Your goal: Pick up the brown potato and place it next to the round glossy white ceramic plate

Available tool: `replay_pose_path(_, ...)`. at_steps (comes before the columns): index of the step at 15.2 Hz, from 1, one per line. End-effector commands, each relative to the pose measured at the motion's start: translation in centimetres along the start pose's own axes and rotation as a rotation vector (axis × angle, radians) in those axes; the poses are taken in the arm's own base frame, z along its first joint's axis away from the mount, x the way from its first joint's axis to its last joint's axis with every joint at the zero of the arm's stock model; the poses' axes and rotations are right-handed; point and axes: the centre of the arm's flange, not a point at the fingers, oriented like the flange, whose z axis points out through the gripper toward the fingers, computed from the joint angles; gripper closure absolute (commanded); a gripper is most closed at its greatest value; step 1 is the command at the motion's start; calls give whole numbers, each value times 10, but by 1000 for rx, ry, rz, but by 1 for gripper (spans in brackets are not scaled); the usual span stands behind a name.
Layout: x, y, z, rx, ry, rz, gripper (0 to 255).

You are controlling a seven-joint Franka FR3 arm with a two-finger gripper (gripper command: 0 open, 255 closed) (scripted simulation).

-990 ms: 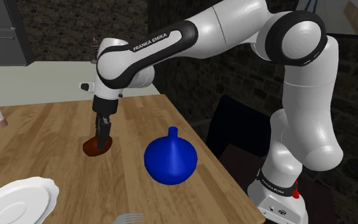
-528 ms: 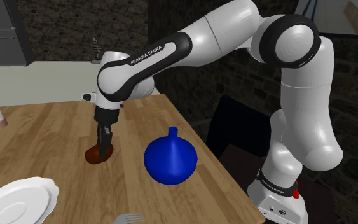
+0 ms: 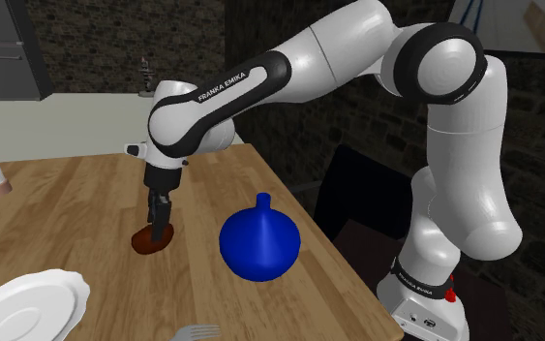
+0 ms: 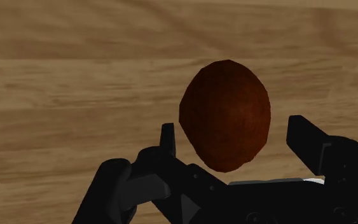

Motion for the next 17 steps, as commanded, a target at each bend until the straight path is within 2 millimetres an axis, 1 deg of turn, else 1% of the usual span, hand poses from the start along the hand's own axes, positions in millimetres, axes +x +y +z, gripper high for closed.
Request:
replay_pose_path(1, 0, 0, 0, 0, 0, 0, 0)
replay_pose_path(5, 0, 0, 0, 0, 0, 0, 0)
replay_pose_path(8, 0, 0, -40, 0, 0, 0, 0)
replay_pose_path(9, 0, 0, -50, 0, 0, 0, 0)
replay_pose_path(17, 0, 0, -50, 0, 0, 0, 0)
